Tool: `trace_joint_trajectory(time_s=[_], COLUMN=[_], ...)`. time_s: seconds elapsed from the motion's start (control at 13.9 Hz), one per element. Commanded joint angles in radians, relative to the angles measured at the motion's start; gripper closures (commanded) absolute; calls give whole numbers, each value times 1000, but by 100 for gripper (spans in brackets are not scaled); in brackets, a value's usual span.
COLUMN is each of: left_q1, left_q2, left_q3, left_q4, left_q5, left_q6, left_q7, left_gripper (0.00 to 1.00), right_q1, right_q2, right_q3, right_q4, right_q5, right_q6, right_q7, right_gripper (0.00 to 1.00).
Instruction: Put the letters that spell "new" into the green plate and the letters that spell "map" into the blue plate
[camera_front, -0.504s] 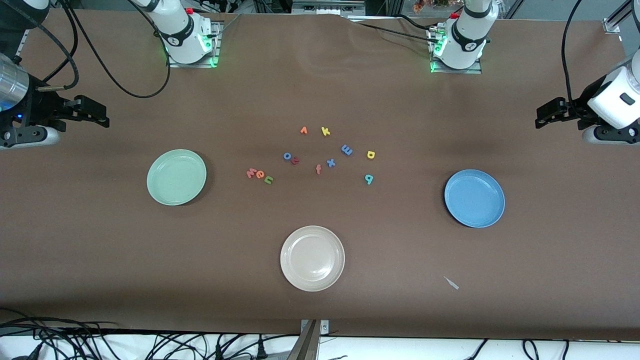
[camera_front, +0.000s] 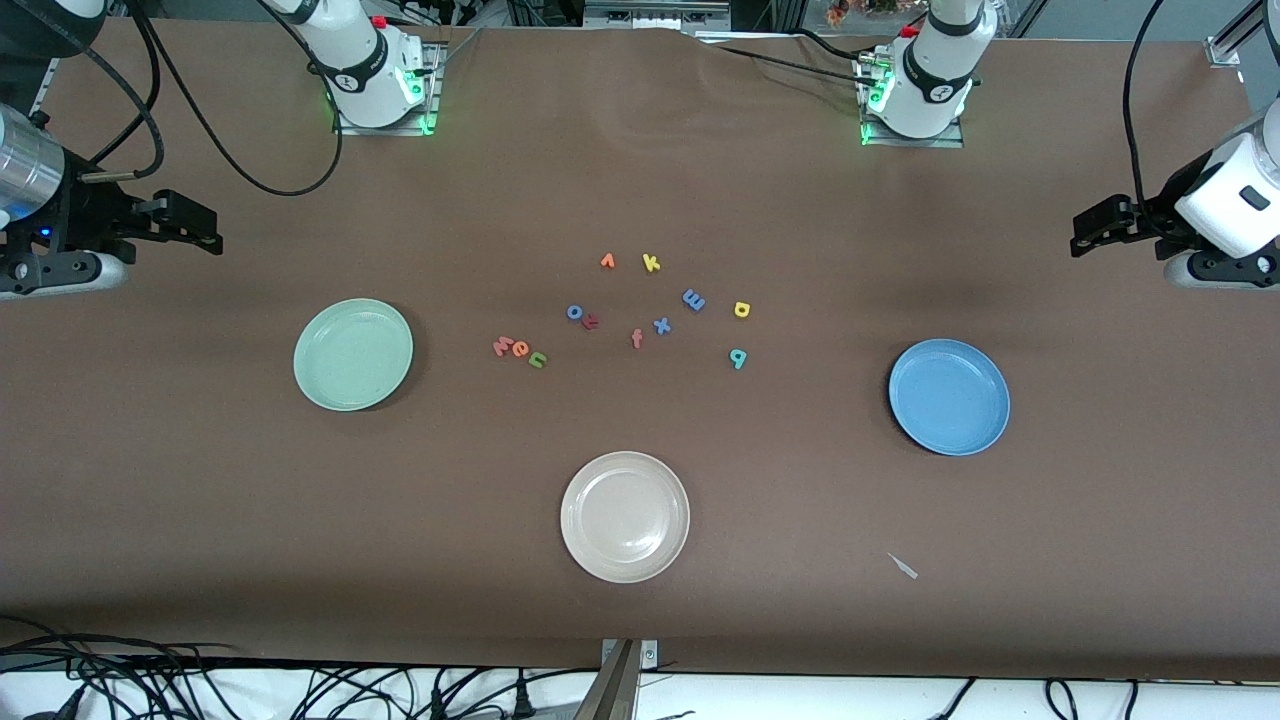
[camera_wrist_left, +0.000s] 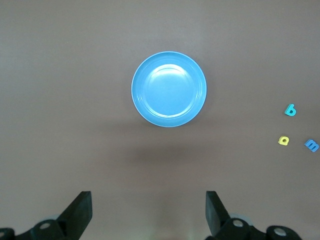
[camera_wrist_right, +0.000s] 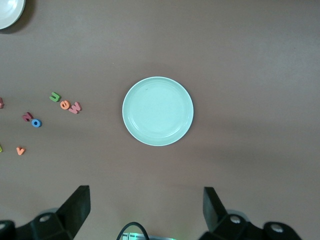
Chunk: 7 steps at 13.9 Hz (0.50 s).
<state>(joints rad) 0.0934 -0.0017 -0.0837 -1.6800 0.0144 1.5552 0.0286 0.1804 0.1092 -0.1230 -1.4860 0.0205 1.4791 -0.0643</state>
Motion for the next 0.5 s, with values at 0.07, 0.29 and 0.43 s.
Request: trace_joint_trajectory(time_s=[0.07,0.29,0.43], left_q1=[3,3,3], left_q2=[-9,-9,-9], left_q3=[4,4,2], left_q4=[-7,-7,-7], left_q5=[-18,2,2], left_q6=[3,3,3], left_q7=[30,31,31], left_gripper=[0,0,0], right_q1=[7,8,8], right_q2=[-5,-8,-8], right_q3=[-1,-1,-1], right_q4=[15,15,15], right_q5=[1,-1,-1], right_q6=[1,-2,-6], right_q7=[4,3,3], right_gripper=[0,0,0])
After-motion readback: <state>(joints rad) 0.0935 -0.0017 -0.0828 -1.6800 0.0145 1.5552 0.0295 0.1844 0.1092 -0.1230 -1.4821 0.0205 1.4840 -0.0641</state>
